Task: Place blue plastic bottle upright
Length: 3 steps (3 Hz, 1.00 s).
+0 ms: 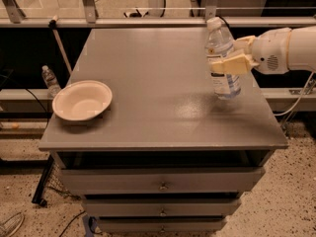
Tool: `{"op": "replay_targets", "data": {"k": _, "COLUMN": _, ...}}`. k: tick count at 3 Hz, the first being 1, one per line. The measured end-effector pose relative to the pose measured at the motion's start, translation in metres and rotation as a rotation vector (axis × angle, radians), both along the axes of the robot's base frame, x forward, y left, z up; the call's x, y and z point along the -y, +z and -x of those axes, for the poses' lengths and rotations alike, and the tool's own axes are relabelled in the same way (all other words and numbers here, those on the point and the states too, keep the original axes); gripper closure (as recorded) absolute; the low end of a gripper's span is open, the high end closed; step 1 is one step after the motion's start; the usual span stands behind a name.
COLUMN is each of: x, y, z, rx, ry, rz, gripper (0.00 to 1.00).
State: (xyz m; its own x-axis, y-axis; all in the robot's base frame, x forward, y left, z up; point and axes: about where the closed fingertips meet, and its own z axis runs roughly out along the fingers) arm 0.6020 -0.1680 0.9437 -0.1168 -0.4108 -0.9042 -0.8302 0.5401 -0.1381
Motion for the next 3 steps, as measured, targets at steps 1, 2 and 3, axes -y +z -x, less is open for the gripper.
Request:
{"op": "replay_targets", "data": {"k": 1, "x": 0.000, "y": 0.000, "z": 0.000, "rx": 0.004, "ry": 0.005, "rz": -0.003, "gripper": 1.00}}
{"op": "replay_targets", "data": {"k": 2, "x": -0.003, "y": -0.003, "z": 0.001, "rx": 0.087, "ry": 0.083, "rz": -0.052, "gripper": 1.00}}
{"op": "replay_targets", "data": {"k": 3, "x": -0.004, "y": -0.013, "z": 0.003, "rx": 0.202, "ry": 0.177, "rz": -0.127, "gripper": 1.00}}
